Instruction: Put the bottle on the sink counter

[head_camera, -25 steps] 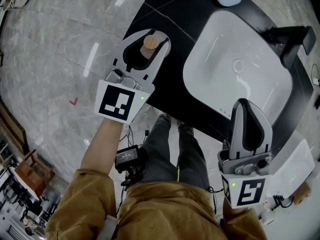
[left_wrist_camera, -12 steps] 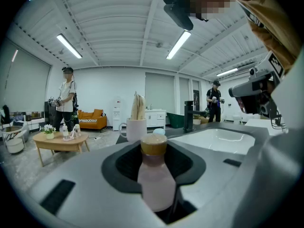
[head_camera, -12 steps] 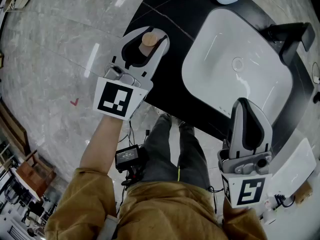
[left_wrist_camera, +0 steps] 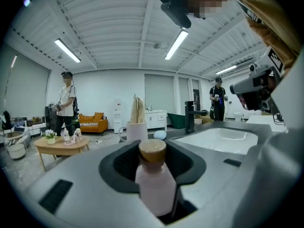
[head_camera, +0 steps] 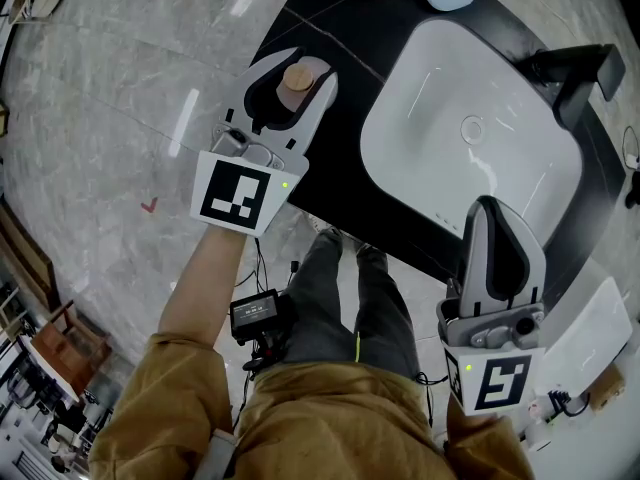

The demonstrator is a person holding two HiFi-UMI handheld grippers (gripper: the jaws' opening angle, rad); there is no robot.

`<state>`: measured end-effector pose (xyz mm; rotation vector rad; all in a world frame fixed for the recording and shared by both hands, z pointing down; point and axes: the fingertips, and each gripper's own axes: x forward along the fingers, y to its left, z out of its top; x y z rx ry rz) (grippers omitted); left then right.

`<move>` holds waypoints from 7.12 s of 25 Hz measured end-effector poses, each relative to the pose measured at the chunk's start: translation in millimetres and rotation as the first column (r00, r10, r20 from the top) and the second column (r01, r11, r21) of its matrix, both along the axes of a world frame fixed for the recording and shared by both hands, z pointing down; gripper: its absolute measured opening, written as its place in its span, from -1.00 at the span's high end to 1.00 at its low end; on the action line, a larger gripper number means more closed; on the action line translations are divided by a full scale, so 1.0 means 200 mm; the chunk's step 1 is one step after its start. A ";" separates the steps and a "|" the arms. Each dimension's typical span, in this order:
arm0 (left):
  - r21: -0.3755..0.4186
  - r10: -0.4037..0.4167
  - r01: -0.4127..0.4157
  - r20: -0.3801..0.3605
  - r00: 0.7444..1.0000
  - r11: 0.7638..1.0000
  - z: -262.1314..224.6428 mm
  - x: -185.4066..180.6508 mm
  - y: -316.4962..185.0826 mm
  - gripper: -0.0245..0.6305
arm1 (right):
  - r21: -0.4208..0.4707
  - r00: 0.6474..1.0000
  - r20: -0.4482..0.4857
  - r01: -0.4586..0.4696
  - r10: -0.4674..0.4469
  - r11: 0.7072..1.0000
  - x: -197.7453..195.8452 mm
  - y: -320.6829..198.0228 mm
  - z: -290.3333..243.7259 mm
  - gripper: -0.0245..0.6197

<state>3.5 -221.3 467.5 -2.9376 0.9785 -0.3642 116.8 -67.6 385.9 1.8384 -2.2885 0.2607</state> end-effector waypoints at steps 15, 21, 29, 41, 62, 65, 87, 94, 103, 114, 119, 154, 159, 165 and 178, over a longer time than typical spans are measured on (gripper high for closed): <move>0.019 0.008 -0.008 0.015 1.000 1.000 -0.06 0.04 0.00 0.29 | 0.031 1.000 -0.009 -0.006 0.006 0.999 0.02 0.04 -0.08 0.91; -0.016 -0.008 0.009 0.019 1.000 1.000 -0.08 0.01 0.00 0.29 | 0.046 1.000 -0.011 -0.002 0.003 0.999 0.01 0.05 -0.12 0.91; 0.006 -0.027 0.027 0.031 0.999 1.000 -0.14 0.00 0.02 0.31 | 0.070 1.000 -0.016 0.006 -0.004 0.998 0.00 0.06 -0.20 0.91; 0.009 -0.062 0.062 0.032 0.998 0.998 -0.25 -0.07 0.05 0.40 | 0.119 1.000 -0.010 0.005 -0.004 0.993 0.00 0.09 -0.32 0.91; 0.109 -0.123 0.119 0.035 0.992 0.987 -0.49 -0.13 0.12 0.76 | 0.180 1.000 -0.027 0.019 -0.015 0.984 0.05 0.17 -0.50 0.91; 0.104 -0.137 0.131 0.046 0.990 0.986 -0.50 -0.15 0.13 0.84 | 0.186 0.999 -0.031 0.022 -0.017 0.982 0.06 0.18 -0.52 0.91; 0.117 -0.219 0.212 0.059 0.974 0.970 -0.71 -0.29 0.19 0.92 | 0.228 0.998 -0.060 0.047 -0.034 0.973 0.12 0.25 -0.67 0.91; 0.126 -0.248 0.236 0.091 0.964 0.964 -0.76 -0.37 0.21 0.92 | 0.254 0.997 -0.061 0.055 -0.041 0.966 0.14 0.25 -0.72 0.91; 0.138 -0.276 0.265 0.069 0.959 0.954 -0.88 -0.43 0.30 0.92 | 0.280 0.997 -0.068 0.060 -0.042 0.958 0.18 0.27 -0.75 0.91; 0.143 -0.269 0.266 0.000 0.963 0.953 -1.15 -0.36 0.43 0.92 | 0.316 0.996 -0.074 0.068 -0.047 0.946 0.22 0.28 -0.82 0.91; 0.171 -0.289 0.287 -0.015 0.957 0.943 -1.26 -0.40 0.47 0.92 | 0.338 0.996 -0.079 0.072 -0.048 0.938 0.22 0.30 -0.87 0.91; 0.188 -0.337 0.371 -0.190 0.922 0.909 -1.65 -0.67 0.96 0.92 | 0.368 0.998 0.026 -0.062 0.057 0.928 0.55 0.47 -1.02 0.91; 0.170 -0.349 0.391 -0.231 0.908 0.904 -1.68 -0.70 0.98 0.92 | 0.369 0.997 0.031 -0.074 0.067 0.927 0.57 0.48 -1.05 0.91; 0.160 -0.348 0.395 -0.256 0.902 0.905 -1.69 -0.70 0.97 0.92 | 0.362 0.996 0.041 -0.089 0.080 0.928 0.58 0.48 -1.06 0.91; 0.129 -0.336 0.380 -0.271 0.902 0.916 -1.64 -0.69 0.94 0.92 | 0.359 0.995 0.050 -0.102 0.090 0.928 0.56 0.48 -1.06 0.91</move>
